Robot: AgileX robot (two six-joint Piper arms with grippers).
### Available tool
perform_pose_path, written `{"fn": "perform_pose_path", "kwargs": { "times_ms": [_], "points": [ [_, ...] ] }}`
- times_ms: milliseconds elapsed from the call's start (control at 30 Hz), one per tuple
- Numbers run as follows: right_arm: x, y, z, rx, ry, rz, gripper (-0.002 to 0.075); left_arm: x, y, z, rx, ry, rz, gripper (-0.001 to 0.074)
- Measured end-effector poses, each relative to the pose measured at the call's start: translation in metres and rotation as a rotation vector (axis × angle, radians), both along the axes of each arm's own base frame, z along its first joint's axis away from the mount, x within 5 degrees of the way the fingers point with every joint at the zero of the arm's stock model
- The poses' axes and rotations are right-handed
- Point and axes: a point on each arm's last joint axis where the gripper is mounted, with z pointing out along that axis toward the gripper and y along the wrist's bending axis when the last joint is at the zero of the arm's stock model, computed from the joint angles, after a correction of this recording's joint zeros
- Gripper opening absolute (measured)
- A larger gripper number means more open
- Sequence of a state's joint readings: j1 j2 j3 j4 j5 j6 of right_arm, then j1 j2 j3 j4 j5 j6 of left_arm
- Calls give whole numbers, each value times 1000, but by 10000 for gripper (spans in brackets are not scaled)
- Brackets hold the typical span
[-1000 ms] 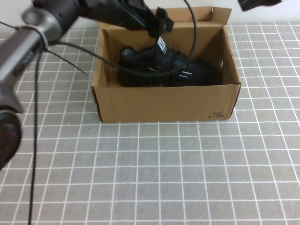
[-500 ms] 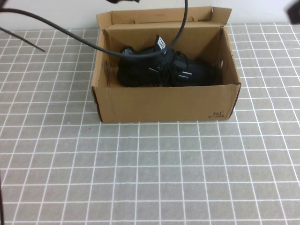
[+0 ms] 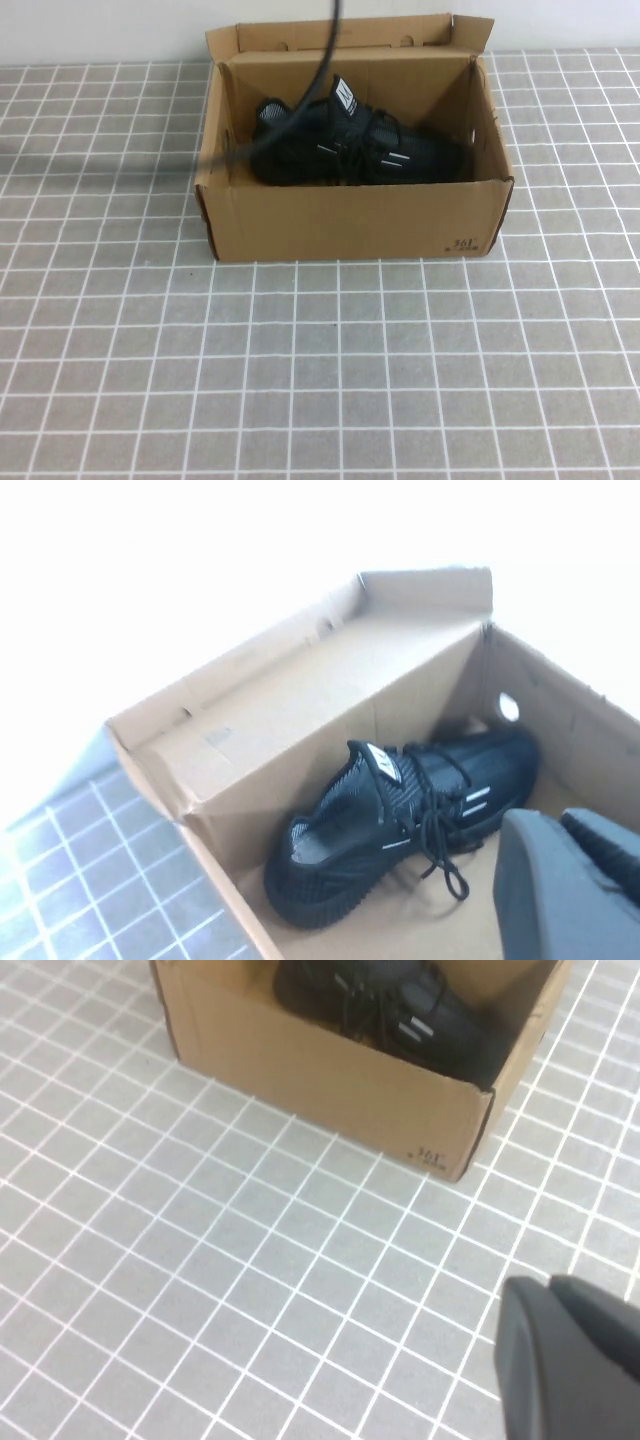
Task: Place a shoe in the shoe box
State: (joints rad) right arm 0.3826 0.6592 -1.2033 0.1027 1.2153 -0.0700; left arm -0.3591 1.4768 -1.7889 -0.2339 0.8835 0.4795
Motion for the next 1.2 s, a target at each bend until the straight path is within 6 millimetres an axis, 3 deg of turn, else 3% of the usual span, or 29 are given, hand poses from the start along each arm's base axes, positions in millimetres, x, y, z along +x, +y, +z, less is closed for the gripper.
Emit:
{"fn": "perform_pose_path", "kwargs": {
  "times_ms": [167, 267, 333, 500, 667, 833, 1200],
  "points": [
    [-29, -12, -26, 50, -95, -12, -16, -72, 31, -18, -102, -148, 59, 1],
    [-39, -16, -42, 84, -148, -17, -16, -113, 50, -41, -202, -272, 108, 1],
    [-39, -16, -54, 106, -177, -22, -16, -139, 63, -65, -256, -361, 147, 1],
    [-25, -12, -79, 150, -233, -47, -16, -181, 86, -129, -319, -483, 214, 1],
    [-7, -6, -94, 236, -318, -76, -16, -190, 93, -174, -321, -503, 253, 1],
    [6, -4, -113, 272, -375, -108, -16, -190, 96, -201, -304, -510, 282, 1],
    [13, -1, -154, 226, -269, -118, -16, -193, 98, -258, -226, -371, 292, 0]
  ]
}}
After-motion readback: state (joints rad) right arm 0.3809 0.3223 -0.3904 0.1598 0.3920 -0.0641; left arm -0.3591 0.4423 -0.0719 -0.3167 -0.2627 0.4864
